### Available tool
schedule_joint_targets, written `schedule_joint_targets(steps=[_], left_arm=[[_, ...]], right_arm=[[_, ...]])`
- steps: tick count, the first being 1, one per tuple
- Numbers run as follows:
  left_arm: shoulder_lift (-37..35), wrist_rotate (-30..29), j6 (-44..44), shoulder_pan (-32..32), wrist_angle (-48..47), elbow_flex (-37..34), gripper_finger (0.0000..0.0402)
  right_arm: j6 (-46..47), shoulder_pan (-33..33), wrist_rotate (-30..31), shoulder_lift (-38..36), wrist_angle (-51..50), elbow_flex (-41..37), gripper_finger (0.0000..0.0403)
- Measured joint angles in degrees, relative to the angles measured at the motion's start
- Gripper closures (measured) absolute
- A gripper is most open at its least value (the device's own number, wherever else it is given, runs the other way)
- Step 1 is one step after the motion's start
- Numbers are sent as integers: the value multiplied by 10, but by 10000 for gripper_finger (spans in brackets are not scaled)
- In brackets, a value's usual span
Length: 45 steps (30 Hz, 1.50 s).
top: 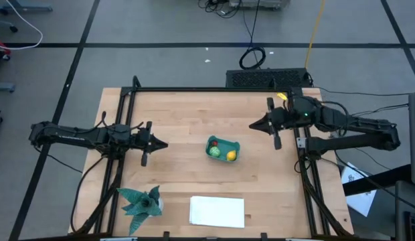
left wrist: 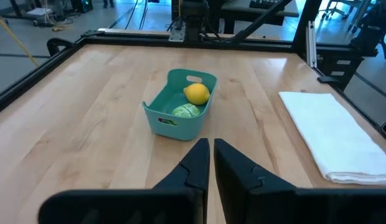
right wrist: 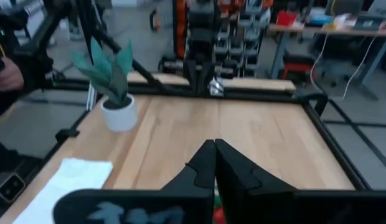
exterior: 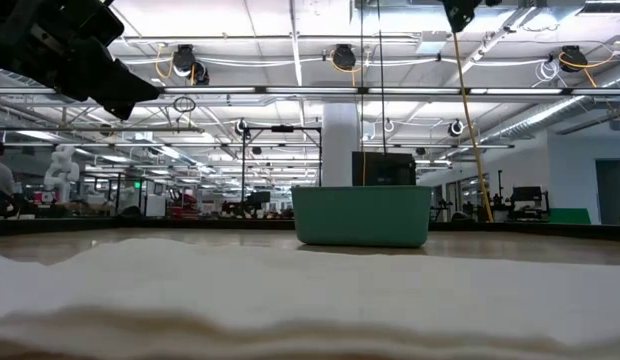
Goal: Pick and placing Produce into tupperware
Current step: Adjust the blue bin
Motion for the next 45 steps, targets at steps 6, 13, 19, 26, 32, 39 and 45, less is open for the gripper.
schedule_joint_targets(steps=[6,13,19,26,32,39,45], left_arm=[[0,-2,41,0,8,0,376],[-16,-29,68,0,31,0,376],[-58,-43,74,0,29,0,376],[-107,-45,72,0,-10,0,376],[-134,-45,71,0,-38,0,376],[-154,-81,75,0,-48,0,376],[-163,-100,75,0,-56,0,376]], right_arm=[[20,0,0,-59,72,-85,403],[30,0,17,-126,144,-177,403],[53,0,39,-187,185,-247,403],[50,9,63,-236,233,-313,403],[46,9,67,-263,266,-367,403],[41,9,91,-298,312,-414,403],[37,9,92,-310,324,-438,403]])
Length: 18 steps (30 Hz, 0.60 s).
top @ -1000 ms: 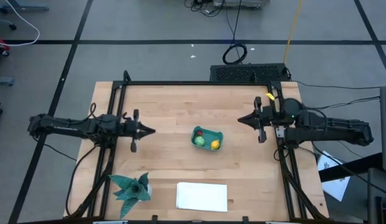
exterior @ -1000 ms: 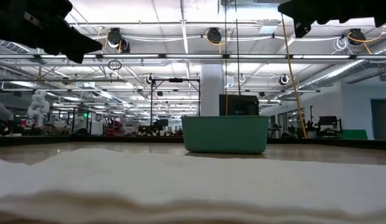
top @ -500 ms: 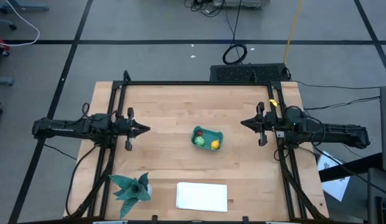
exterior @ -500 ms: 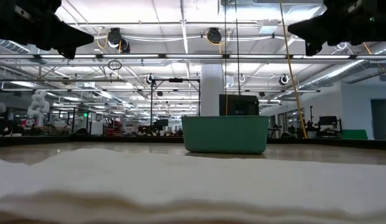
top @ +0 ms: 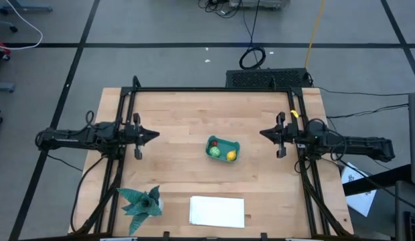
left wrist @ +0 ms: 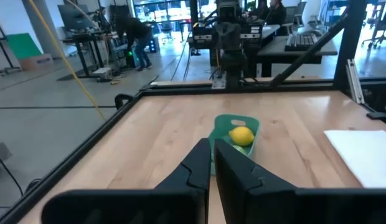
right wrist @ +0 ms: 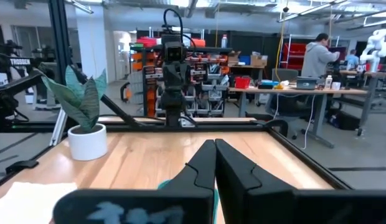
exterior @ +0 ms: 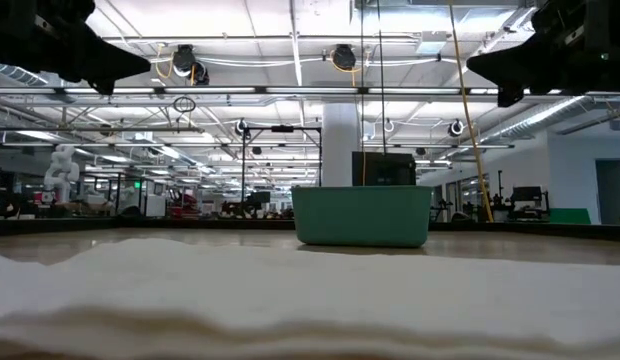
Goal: Pick and placing Produce into tupperware
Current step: Adjust the blue bin
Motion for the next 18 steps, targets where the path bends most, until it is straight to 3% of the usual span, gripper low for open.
schedule_joint_targets(steps=[7,18], left_arm=[[0,-14,2,0,18,-23,376],[0,-40,4,0,19,-23,376]], right_arm=[[0,0,0,1,95,-54,403],[0,0,0,3,86,-61,403]])
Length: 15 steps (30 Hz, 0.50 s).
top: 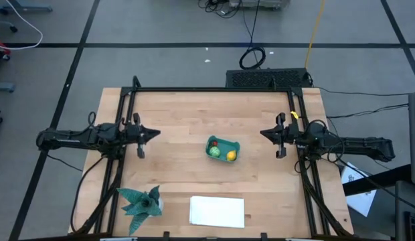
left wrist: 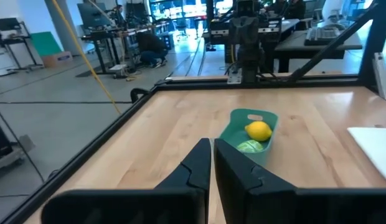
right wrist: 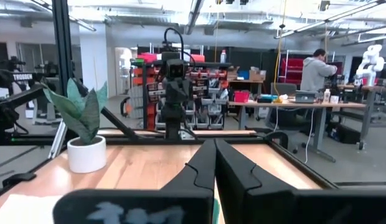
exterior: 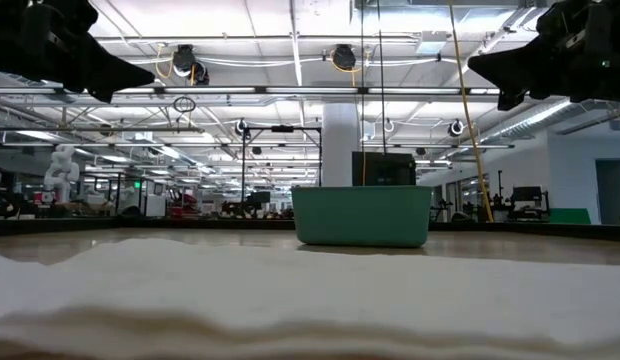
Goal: Pick and placing Produce into tupperware
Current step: Adjust the blue bin
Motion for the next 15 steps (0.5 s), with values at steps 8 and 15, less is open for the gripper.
schedule_joint_targets(steps=[8,15], left_arm=[[0,-20,-29,0,0,0,376],[41,-21,-54,1,57,0,376]], right_arm=[[25,0,0,11,1,-1,403],[39,0,0,62,32,-1,403]])
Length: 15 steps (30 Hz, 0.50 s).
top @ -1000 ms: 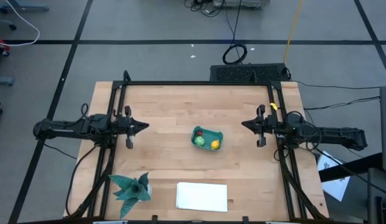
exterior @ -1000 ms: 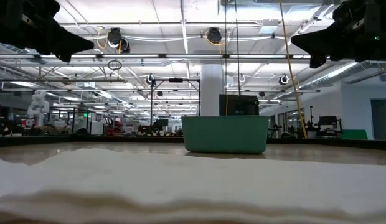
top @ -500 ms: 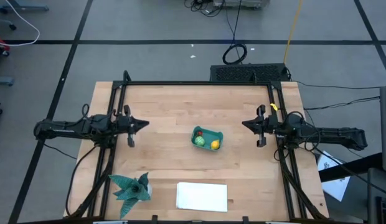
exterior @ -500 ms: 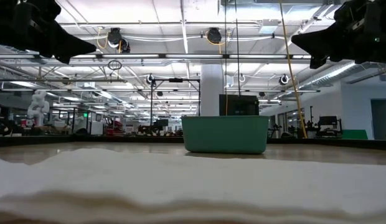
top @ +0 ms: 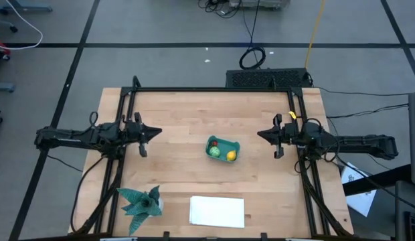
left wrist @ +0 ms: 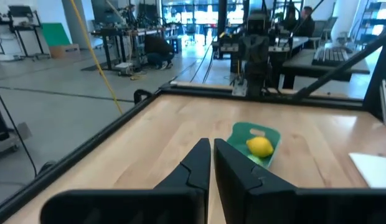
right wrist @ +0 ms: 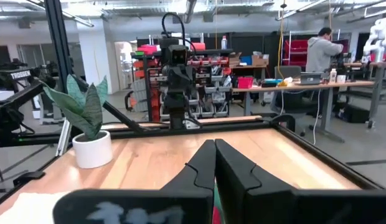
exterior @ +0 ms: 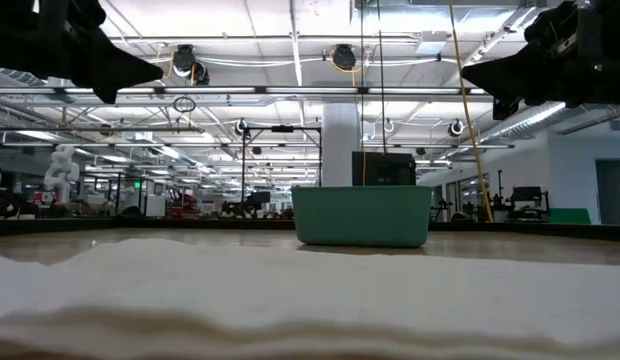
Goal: Pick and placing Produce into tupperware
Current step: Adjust the blue bin
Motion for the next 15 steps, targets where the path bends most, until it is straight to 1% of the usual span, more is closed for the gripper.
schedule_joint_targets(steps=[4,10,15], left_arm=[[46,1,3,6,61,0,376],[117,17,-10,37,145,0,376],[159,83,-12,68,172,0,376]], right_arm=[[-3,0,0,44,54,0,403],[-11,0,0,100,116,0,403],[-3,0,1,136,118,8,403]])
